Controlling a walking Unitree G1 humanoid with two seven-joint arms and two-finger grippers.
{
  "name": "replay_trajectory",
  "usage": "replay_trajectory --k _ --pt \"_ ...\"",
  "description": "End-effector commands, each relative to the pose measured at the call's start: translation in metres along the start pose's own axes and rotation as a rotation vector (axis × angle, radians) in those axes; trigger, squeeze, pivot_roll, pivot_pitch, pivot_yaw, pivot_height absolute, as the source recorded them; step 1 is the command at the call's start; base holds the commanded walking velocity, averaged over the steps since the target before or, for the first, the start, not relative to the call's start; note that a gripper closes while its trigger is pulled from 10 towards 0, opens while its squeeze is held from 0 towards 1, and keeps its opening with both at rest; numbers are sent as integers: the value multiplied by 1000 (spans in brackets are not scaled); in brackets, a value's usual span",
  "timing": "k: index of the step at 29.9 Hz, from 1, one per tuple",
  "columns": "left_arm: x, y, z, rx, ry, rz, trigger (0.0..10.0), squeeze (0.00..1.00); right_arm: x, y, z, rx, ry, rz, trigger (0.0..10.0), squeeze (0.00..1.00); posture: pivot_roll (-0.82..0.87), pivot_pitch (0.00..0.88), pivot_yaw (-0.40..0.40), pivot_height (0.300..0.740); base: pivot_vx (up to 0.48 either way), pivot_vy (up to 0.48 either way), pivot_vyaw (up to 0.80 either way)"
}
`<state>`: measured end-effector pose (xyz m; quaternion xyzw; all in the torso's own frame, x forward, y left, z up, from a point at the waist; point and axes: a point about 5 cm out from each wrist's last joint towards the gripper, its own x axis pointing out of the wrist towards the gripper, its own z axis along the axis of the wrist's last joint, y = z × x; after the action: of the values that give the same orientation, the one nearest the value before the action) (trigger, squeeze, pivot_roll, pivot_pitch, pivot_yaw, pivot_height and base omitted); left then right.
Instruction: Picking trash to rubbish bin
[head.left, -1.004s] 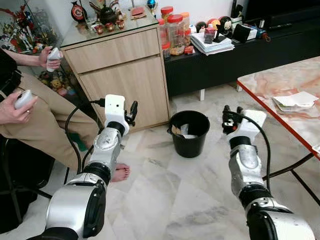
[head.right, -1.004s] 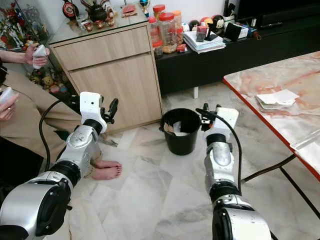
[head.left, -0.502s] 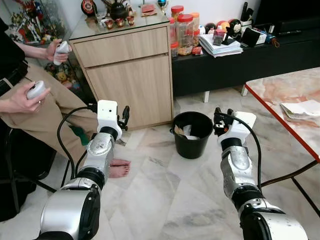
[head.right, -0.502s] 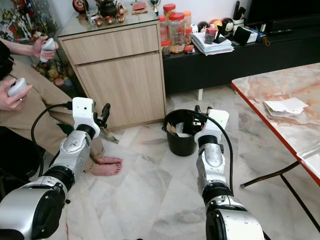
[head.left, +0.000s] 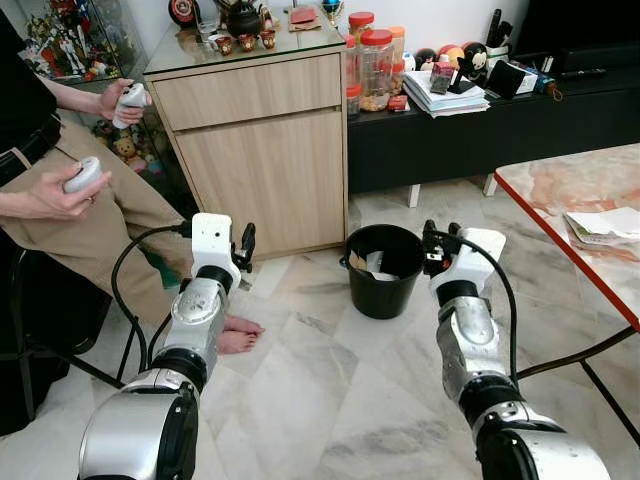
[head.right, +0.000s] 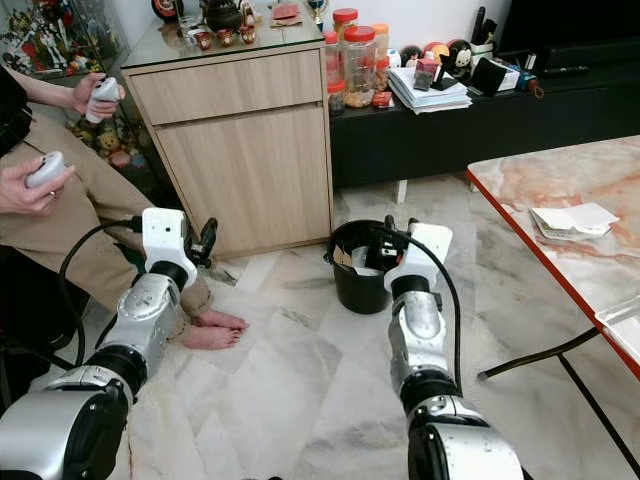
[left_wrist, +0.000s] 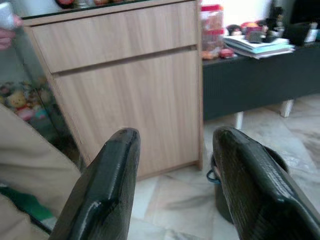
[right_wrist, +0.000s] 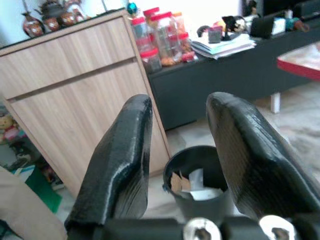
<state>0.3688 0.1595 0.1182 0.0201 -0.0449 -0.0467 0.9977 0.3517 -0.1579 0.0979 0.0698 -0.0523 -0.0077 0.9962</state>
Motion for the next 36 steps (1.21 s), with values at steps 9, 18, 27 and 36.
replay_trajectory --k 9,18,27,36 --pt "-21 10 -34 35 153 26 10000 0 -27 4 -46 -19 235 24 10000 0 87 0 67 740 0 0 -118" --pt "-75 24 -100 45 501 48 10000 0 -84 -13 -104 33 547 -59 10000 0 99 0 55 740 0 0 0" --pt "-127 29 -140 77 734 56 10000 0 -132 -30 -135 114 742 -191 10000 0 96 0 58 740 0 0 0" --pt "-141 34 -149 68 799 87 10000 0 -146 -33 -142 108 796 -203 10000 0 96 0 58 740 0 0 0"
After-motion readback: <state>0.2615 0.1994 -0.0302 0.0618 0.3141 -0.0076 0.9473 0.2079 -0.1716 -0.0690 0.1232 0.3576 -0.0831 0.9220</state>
